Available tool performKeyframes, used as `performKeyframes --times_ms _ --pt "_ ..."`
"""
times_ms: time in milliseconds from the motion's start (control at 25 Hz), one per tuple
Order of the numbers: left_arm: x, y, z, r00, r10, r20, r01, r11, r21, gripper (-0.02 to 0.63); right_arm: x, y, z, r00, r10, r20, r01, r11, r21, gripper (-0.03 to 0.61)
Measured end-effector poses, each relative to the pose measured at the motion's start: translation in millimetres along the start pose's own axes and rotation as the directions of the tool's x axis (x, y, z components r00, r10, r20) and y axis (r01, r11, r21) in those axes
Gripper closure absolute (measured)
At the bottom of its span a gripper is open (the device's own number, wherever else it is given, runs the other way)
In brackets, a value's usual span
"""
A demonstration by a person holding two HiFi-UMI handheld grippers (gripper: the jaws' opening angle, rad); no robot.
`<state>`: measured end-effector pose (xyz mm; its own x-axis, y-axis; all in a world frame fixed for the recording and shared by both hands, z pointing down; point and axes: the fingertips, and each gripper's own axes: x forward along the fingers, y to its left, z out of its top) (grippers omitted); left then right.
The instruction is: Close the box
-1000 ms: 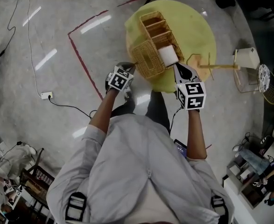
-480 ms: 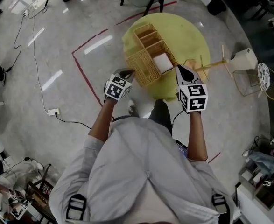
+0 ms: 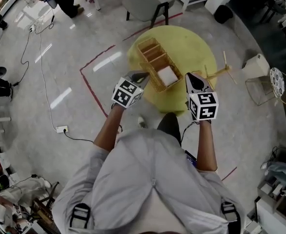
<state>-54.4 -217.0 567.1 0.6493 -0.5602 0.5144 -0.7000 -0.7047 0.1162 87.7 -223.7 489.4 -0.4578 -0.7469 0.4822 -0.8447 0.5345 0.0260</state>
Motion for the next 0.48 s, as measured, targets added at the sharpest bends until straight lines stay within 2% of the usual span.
performKeyframes --times_ms 200,480 --pt "26 -5 37 0.998 -0.047 0.044 0.047 0.999 0.01 0.574 -1 -14 0 1.0 0.012 0.008 -0.012 0.999 0.034 0.555" --pt "85 -11 68 0.997 -0.071 0.033 0.071 0.997 0.019 0.574 5 -48 -1 0.999 0.03 -0.018 -0.029 0.999 0.012 0.555"
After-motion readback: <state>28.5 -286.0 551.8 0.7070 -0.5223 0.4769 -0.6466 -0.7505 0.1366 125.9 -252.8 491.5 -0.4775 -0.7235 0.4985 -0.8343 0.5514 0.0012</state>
